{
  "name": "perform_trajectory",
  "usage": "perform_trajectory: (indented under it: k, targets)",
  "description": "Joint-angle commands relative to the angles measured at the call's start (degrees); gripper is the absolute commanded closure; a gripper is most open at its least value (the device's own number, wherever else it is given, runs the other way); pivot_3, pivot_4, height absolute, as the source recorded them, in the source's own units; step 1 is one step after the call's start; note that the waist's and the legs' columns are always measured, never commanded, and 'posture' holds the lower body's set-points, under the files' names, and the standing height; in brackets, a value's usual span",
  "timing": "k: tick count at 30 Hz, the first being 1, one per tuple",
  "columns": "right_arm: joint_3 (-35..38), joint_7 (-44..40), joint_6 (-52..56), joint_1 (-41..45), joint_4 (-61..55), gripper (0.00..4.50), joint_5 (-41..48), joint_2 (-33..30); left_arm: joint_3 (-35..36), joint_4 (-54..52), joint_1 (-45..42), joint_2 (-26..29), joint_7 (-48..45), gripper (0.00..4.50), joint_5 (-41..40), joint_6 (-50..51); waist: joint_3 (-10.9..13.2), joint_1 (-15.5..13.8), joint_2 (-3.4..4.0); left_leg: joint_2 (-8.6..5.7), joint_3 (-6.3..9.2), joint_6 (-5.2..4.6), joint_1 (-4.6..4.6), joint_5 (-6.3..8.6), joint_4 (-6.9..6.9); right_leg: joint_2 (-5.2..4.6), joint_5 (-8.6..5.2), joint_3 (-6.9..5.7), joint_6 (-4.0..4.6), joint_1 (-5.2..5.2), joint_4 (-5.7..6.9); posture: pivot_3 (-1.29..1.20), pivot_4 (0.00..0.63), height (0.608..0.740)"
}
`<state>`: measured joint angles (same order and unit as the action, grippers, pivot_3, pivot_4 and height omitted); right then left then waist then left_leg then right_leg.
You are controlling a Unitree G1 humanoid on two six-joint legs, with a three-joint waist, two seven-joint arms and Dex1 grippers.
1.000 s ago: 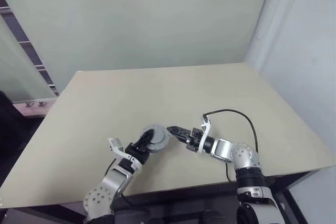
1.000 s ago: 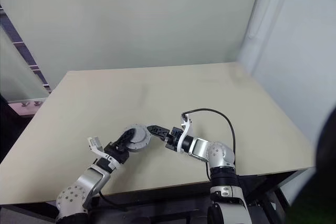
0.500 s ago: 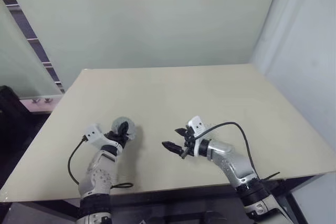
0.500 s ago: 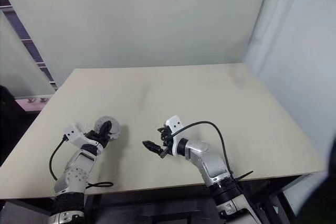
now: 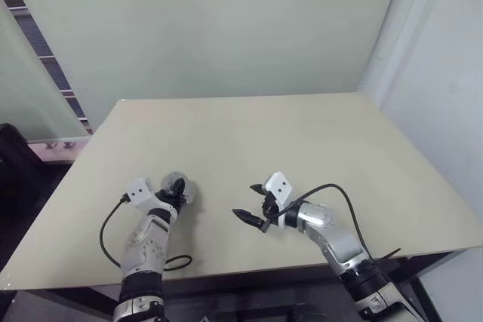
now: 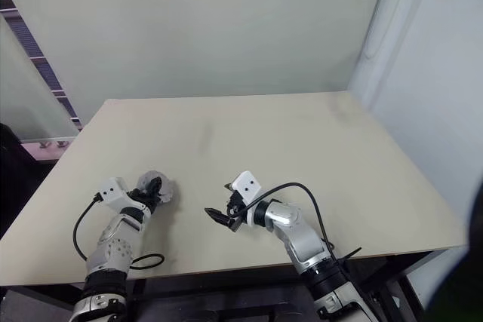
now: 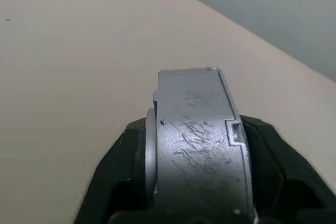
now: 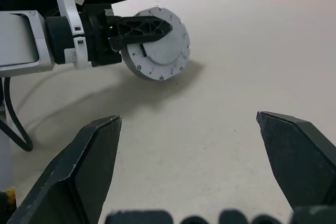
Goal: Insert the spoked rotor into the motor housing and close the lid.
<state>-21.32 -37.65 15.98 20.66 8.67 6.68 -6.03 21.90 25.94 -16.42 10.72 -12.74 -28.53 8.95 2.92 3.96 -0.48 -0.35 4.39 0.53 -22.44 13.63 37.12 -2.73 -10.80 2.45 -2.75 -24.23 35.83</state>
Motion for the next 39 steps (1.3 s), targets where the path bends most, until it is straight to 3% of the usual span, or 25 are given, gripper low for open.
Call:
perform_trajectory:
  k: [1,3,4,9,15,25,29,39]
  targets:
    - [0.1,-0.3,-1.2,0.9,-0.7,0.0,-0.4,0.3,1.1,0.0,-1.6,1.6,2.2,0.81,2.2,-2.7,0.0,0.0,0.0,0.0,0.0,0.0,0.05,0.0,0.0,0.0,0.02,0.0,0.0,0.04,0.0,0.0,0.0,0.74]
    - [0.0,-0.3,-1.3,1.1,-0.5,0.0,-0.7,0.2,1.2,0.2,-1.2,1.8,3.4,0.05,3.1,-3.3,0.0,0.0,0.0,0.0,0.0,0.0,0.17,0.0,0.0,0.0,0.02,0.0,0.0,0.15,0.01,0.0,0.0,0.74]
    - [-0.1,-0.4,-1.4,1.2,-0.4,0.0,-0.9,0.1,1.3,0.2,-1.0,1.9,3.9,0.01,3.7,-3.5,0.0,0.0,0.0,0.01,-0.01,0.0,0.25,0.0,0.01,0.0,0.02,0.0,0.0,0.23,0.0,0.0,0.0,0.74]
    - [0.1,-0.5,-1.7,1.5,0.3,0.0,-1.4,0.0,1.6,-2.2,1.3,2.7,6.4,0.01,6.3,-4.0,0.0,-0.1,0.0,0.01,-0.01,0.01,0.84,0.02,-0.03,-0.01,-0.04,-0.02,0.07,0.8,-0.05,0.0,0.0,0.74]
    - [1.0,-0.2,-1.7,1.4,0.6,0.0,-1.0,0.0,1.2,-10.5,6.5,4.1,6.4,0.01,8.0,-3.1,0.0,0.0,0.0,0.1,-0.06,0.02,0.91,0.02,-0.02,0.0,-0.05,-0.04,0.1,0.79,0.0,0.0,0.0,0.74]
    - [9.6,1.4,3.4,4.0,-0.7,0.0,2.2,-2.9,-9.9,-35.1,16.8,11.4,-11.7,0.01,5.6,2.6,0.0,0.0,0.04,0.1,-0.18,0.03,0.88,0.03,-0.01,-0.05,-0.08,-0.02,0.14,0.77,-0.03,0.0,0.0,0.74]
    - [12.3,1.8,5.4,1.8,-3.8,0.0,3.1,-5.5,-12.9,-43.7,20.0,13.0,-14.7,0.01,3.3,8.3,0.0,0.1,0.05,0.13,-0.23,0.03,0.88,0.03,-0.09,-0.07,-0.08,0.0,0.14,0.69,-0.03,0.0,0.0,0.74]
    - [13.9,3.8,8.1,-3.3,-8.4,0.0,3.3,-7.4,-16.6,-47.6,22.6,14.6,-17.8,0.01,4.0,13.5,0.1,0.3,0.11,0.28,-0.42,0.01,0.95,0.02,-0.11,-0.03,-0.09,0.01,0.15,0.65,-0.02,0.0,0.0,0.74]
